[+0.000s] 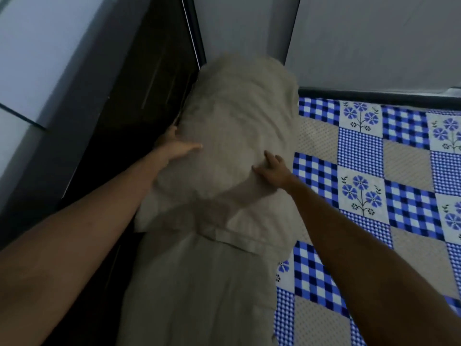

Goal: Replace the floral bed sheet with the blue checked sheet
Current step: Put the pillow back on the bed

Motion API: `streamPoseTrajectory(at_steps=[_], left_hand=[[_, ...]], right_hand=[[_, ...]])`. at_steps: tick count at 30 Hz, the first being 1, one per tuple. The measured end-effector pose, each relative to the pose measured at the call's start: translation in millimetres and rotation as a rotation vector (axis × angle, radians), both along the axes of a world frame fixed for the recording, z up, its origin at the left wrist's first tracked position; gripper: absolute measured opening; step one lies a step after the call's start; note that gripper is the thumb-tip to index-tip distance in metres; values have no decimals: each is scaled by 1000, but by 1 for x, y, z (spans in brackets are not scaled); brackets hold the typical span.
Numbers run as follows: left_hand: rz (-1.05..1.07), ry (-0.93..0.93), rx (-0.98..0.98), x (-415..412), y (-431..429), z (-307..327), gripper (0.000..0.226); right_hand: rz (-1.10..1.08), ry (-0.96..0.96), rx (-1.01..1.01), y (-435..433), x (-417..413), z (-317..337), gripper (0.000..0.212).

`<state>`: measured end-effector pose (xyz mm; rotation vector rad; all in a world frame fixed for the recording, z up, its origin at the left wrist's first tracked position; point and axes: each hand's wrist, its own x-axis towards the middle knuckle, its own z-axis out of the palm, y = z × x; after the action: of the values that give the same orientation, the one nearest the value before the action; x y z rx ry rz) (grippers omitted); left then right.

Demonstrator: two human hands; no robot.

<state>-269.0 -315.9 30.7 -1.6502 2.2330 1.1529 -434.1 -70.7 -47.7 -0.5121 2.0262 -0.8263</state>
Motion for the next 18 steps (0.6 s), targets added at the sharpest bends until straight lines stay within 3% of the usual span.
streamPoseTrajectory(at_steps=[5,9,12,15,18], left_hand=[[-41,-180,-199,25,18,-42,113],[10,-150,-154,17,13,-36,113],[2,-91,-148,15,4,-30,73],[-98,-36,-310,23,6,-23,26],[-210,-29,-442,37,29,-25,26]], right_hand=[[-371,-60,-26,35,45,-19,94],[-516,-223,-134,44,58,-21,77],[-543,-286,-209,32,59,-10,73],[-499,-220,-237,20,59,0,79],[-465,-163,-157,18,65,-2,93]])
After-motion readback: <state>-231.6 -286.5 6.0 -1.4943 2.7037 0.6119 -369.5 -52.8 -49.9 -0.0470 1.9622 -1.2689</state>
